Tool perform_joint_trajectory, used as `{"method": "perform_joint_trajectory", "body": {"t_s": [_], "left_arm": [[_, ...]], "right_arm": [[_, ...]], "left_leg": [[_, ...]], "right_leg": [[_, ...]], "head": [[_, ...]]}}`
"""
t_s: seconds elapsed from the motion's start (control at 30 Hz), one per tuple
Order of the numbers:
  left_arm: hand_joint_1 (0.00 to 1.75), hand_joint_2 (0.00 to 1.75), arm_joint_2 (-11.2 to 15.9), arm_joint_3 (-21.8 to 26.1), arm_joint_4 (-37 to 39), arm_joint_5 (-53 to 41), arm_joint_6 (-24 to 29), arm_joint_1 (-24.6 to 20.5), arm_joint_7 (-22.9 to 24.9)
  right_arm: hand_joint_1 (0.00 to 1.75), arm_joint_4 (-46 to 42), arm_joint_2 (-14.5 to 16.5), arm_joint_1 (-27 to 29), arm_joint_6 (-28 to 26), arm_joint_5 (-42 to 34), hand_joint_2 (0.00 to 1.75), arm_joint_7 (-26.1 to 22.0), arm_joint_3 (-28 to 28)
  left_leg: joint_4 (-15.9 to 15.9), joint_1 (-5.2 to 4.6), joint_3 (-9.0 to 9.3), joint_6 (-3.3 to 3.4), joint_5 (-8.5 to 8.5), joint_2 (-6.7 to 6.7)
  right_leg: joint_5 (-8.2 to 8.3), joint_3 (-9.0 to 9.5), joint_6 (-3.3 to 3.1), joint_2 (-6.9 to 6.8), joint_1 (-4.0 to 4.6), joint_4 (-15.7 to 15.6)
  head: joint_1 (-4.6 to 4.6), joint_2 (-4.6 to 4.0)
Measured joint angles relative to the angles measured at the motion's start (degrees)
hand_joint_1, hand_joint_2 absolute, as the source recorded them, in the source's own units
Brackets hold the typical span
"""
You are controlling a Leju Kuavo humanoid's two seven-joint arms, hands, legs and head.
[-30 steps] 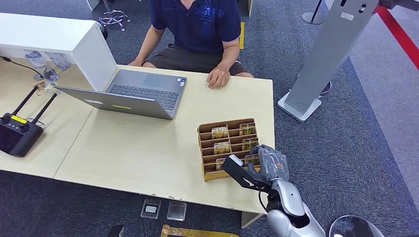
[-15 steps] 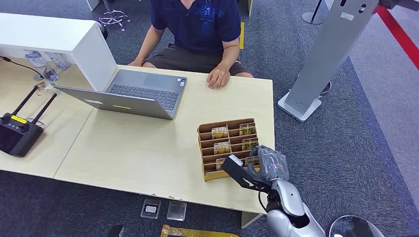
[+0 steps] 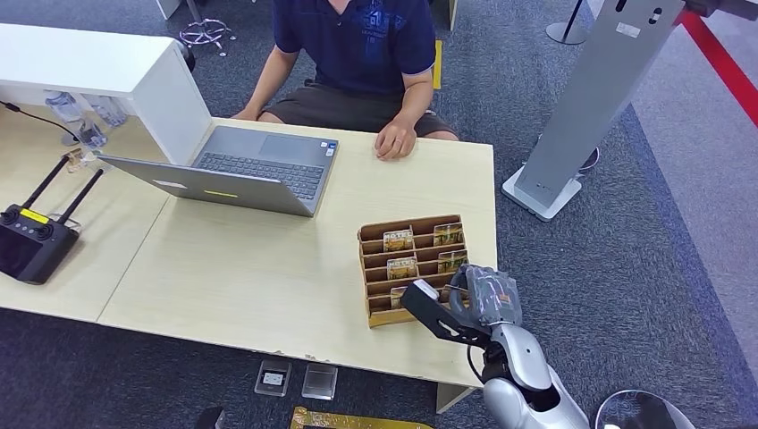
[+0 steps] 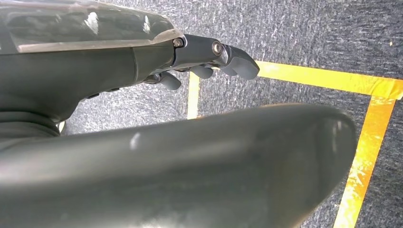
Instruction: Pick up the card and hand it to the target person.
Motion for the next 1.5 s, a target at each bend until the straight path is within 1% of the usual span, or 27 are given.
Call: {"method": "perform_joint_trajectory", "body": {"t_s": [0.3, 0.5, 0.73, 0.87, 1.0, 1.2, 1.33, 1.5], "left_arm": [[0.00, 0.00, 0.0, 0.1, 0.0, 0.1, -0.3, 0.0, -0.7], [0.00, 0.00, 0.0, 0.4, 0.0, 0.9, -0.3, 0.0, -1.7], [0.00, 0.00, 0.0, 0.4, 0.0, 1.0, -0.3, 0.1, -1.7], [0.00, 0.00, 0.0, 0.4, 0.0, 0.9, -0.3, 0.1, -1.7], [0.00, 0.00, 0.0, 0.4, 0.0, 0.3, -0.4, 0.1, -1.8], [0.00, 0.00, 0.0, 0.4, 0.0, -0.8, -0.7, 0.0, -2.0], [0.00, 0.00, 0.0, 0.3, 0.0, -1.5, -0.7, -0.1, -1.6], [0.00, 0.00, 0.1, 0.1, 0.0, -2.1, -0.7, -0.3, -1.4]], "right_arm": [[1.34, -0.1, 0.0, -0.1, 0.1, -0.3, 1.75, 0.0, 0.0], [1.34, -1.0, -0.1, 0.0, -0.2, -1.8, 1.75, -1.6, 0.0], [1.34, -6.2, -1.0, -0.2, -0.3, -2.8, 1.75, -2.6, -0.3], [1.34, -10.5, -1.8, -1.5, -0.1, -2.7, 1.75, -2.8, -0.9], [1.34, -12.9, -2.3, -4.2, 0.3, -3.6, 1.75, -3.6, -1.0], [1.34, -11.8, -2.3, -10.6, -1.0, -7.6, 1.75, -5.3, -0.8], [1.34, -7.1, -1.9, -15.6, -3.5, -9.5, 1.75, -7.1, -0.3], [1.34, 2.7, -0.2, -21.2, -6.8, -9.4, 1.75, -9.4, 0.8]], "left_leg": [[0.0, 0.00, 0.01, 0.00, 0.00, 0.00], [0.0, 0.00, 0.00, 0.00, 0.00, 0.00], [0.0, 0.00, 0.00, 0.00, 0.00, 0.00], [0.0, 0.00, 0.01, 0.00, 0.00, 0.00], [0.0, 0.00, 0.01, 0.00, 0.00, 0.01], [0.0, 0.00, -0.01, 0.00, 0.01, 0.00], [0.0, 0.00, -0.04, 0.00, 0.01, -0.01], [0.0, 0.00, -0.07, 0.00, 0.02, -0.05]], "right_leg": [[0.00, 0.00, 0.00, 0.00, 0.00, 0.0], [0.00, -0.01, 0.00, 0.00, 0.00, 0.0], [0.00, -0.01, 0.00, 0.01, 0.00, 0.0], [0.00, 0.00, 0.00, 0.01, 0.00, 0.0], [0.01, 0.01, 0.00, 0.01, 0.00, 0.0], [0.02, 0.02, 0.00, 0.01, 0.00, 0.0], [0.02, 0.01, 0.00, -0.01, 0.00, 0.0], [0.02, 0.01, 0.00, -0.04, 0.00, 0.0]], "head": [[-0.01, 0.00], [0.01, 0.00], [-0.01, 0.00], [-0.02, 0.00], [0.00, 0.00], [-0.02, 0.00], [0.00, 0.00], [-0.01, 0.00]]}}
